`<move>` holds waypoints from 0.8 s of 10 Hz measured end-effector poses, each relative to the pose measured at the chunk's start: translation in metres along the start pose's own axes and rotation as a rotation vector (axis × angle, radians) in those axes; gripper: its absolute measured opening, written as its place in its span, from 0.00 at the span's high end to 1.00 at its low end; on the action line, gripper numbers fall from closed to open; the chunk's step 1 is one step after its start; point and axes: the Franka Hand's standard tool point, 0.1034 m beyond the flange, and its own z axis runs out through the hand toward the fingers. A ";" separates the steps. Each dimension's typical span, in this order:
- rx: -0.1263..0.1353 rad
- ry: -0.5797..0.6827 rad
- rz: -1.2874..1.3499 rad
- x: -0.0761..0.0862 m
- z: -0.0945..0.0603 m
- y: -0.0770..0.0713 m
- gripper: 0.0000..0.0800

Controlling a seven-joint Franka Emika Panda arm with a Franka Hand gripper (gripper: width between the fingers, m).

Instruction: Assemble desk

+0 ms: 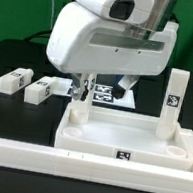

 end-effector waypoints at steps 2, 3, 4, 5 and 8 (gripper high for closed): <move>0.127 -0.024 0.251 -0.024 0.002 0.011 0.19; 0.140 -0.025 0.293 -0.035 0.005 0.024 0.19; 0.163 -0.017 0.317 -0.047 0.009 0.035 0.19; 0.169 -0.013 0.310 -0.063 0.013 0.051 0.19; 0.169 -0.017 0.331 -0.081 0.023 0.062 0.19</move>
Offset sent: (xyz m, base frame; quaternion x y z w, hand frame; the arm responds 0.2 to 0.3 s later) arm -0.0251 -0.0575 0.0009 0.1183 0.0053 0.1071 0.9872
